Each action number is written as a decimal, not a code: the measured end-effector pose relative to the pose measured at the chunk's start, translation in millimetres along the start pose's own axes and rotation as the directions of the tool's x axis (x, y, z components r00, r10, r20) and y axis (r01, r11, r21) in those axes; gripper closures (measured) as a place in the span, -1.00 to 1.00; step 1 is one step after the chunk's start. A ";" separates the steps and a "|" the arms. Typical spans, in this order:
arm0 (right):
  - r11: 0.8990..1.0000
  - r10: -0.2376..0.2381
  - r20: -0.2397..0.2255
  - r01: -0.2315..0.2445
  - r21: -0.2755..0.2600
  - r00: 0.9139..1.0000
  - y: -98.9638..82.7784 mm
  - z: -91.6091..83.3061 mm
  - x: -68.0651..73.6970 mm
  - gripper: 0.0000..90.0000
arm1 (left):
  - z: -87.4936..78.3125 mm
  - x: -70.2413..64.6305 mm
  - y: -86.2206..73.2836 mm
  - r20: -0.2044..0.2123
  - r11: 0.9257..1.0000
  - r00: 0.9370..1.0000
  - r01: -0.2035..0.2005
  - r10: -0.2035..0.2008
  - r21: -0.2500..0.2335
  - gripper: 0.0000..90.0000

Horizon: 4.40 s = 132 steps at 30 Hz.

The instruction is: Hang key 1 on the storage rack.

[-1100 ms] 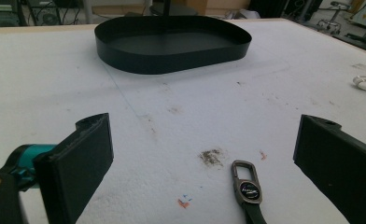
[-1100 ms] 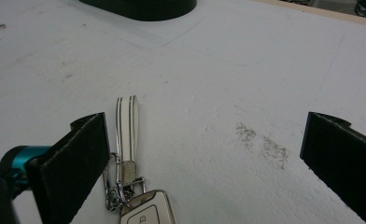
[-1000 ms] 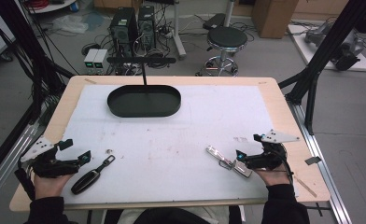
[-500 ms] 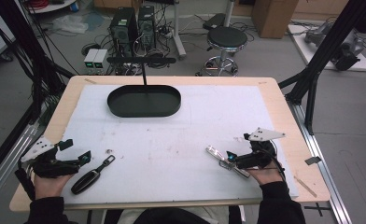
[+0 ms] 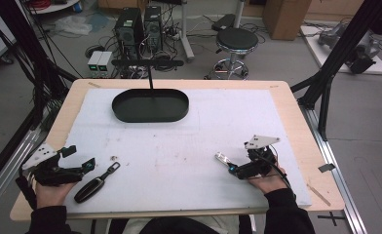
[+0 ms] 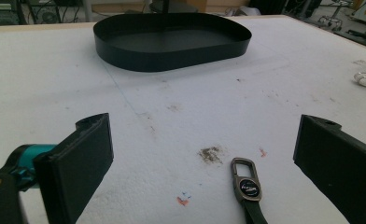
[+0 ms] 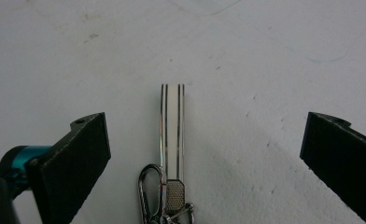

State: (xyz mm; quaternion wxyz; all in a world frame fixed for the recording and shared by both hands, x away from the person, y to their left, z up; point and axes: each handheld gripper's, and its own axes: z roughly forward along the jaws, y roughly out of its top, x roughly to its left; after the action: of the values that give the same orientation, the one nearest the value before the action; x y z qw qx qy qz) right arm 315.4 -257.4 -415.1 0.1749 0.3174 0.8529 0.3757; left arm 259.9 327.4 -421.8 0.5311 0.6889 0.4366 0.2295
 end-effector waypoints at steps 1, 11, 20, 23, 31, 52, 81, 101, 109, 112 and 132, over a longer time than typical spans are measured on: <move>1.000 0.002 -0.001 -0.002 0.010 1.000 0.2 1.0 1.0 -0.98 | 0.1 0.0 0.0 0.000 1.000 1.000 -0.001 0.001 0.001 -0.88; 0.997 -0.022 -0.023 0.024 0.078 0.999 1.9 15.4 7.3 -0.98 | 0.8 -0.2 -0.2 0.001 1.000 1.000 -0.007 0.007 0.009 -0.88; 0.990 -0.019 -0.046 0.026 0.141 0.999 4.3 26.3 10.8 -0.85 | 1.7 -0.7 -0.4 0.001 1.000 1.000 -0.005 0.005 0.013 -0.88; 0.989 -0.009 -0.055 0.016 0.145 0.998 5.4 25.8 9.3 -0.56 | 1.9 -0.5 -0.4 0.002 1.000 1.000 -0.010 0.010 0.017 -0.88; 0.983 -0.019 -0.066 0.031 0.183 0.998 6.1 27.8 10.6 -0.15 | 2.3 -0.6 -0.5 0.003 1.000 1.000 -0.012 0.012 0.020 -0.88; 0.974 -0.013 -0.051 0.024 0.224 0.999 8.4 31.4 15.4 0.66 | 2.8 -0.7 -0.6 0.002 1.000 1.000 -0.015 0.015 0.023 -0.88; 0.990 0.102 -0.008 -0.103 -0.101 0.995 32.2 -39.9 -3.2 0.67 | 4.9 -2.0 -1.2 0.006 0.999 1.000 -0.024 0.024 0.040 -0.88; 0.983 0.076 0.014 -0.073 -0.167 0.997 77.6 -42.7 -5.0 0.68 | 7.2 -4.2 -2.2 0.005 0.998 1.000 -0.031 0.030 0.056 -0.88; 0.984 0.046 0.010 -0.043 -0.175 0.999 104.6 -31.4 1.1 0.68 | 7.3 -4.0 -2.3 0.005 0.998 1.000 -0.030 0.030 0.055 -0.88; 0.984 0.022 0.003 -0.021 -0.177 1.000 116.9 -29.2 2.3 0.68 | 7.4 -3.8 -2.3 0.009 0.998 1.000 -0.028 0.028 0.052 -0.88; 0.987 -0.021 -0.073 0.010 -0.157 0.997 181.9 0.3 -22.7 0.68 | 10.7 -3.7 -2.4 0.026 0.998 0.999 -0.031 0.030 0.049 -0.88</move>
State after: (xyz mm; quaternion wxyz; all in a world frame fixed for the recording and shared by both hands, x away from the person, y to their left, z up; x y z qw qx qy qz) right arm 406.8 -178.6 -277.1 0.1703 0.2817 0.8291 0.4519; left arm 265.5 318.7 -427.1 0.5158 0.7114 0.4247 0.2178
